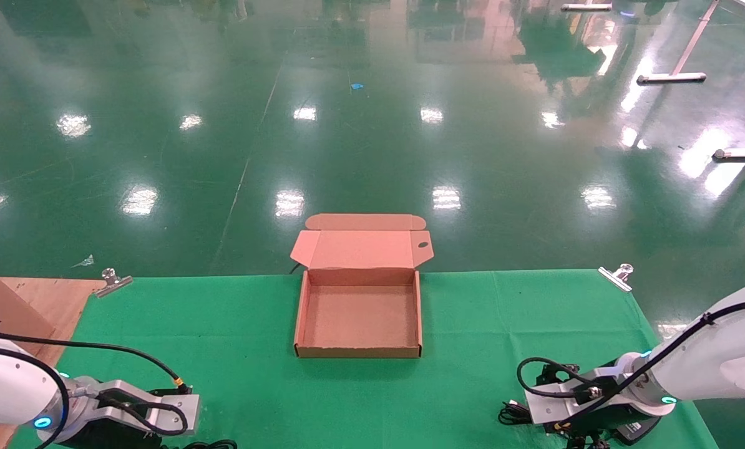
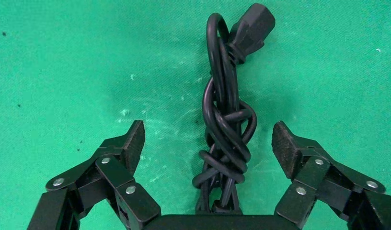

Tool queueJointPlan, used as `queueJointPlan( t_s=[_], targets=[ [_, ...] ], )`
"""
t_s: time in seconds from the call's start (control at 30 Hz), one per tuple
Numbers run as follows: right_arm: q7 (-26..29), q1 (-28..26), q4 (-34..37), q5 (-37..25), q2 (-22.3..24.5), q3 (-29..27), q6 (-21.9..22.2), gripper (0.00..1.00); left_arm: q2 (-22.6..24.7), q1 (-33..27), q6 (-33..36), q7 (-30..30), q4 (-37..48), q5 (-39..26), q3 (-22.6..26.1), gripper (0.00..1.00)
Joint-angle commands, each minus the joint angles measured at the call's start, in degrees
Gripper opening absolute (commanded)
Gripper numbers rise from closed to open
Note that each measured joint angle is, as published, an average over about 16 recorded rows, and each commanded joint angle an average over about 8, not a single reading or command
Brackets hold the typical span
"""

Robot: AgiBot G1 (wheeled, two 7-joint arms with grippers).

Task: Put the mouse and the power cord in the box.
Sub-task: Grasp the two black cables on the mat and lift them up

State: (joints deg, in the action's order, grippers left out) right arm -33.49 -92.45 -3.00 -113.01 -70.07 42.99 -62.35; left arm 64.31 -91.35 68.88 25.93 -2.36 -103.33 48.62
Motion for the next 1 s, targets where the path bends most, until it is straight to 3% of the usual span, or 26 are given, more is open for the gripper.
queueJointPlan(
  t_s=[0.03, 1.0],
  targets=[
    [-0.6, -0.1, 0.4, 0.0, 0.0, 0.0, 0.0, 0.00, 0.2, -0.1, 0.0, 0.2, 0.4, 0.0, 0.0, 0.00],
    [-2.2, -0.6, 2.8, 0.2, -0.3, -0.2, 0.6, 0.00, -0.8, 0.1, 0.5, 2.1, 2.1, 1.6, -1.1, 0.00]
  ],
)
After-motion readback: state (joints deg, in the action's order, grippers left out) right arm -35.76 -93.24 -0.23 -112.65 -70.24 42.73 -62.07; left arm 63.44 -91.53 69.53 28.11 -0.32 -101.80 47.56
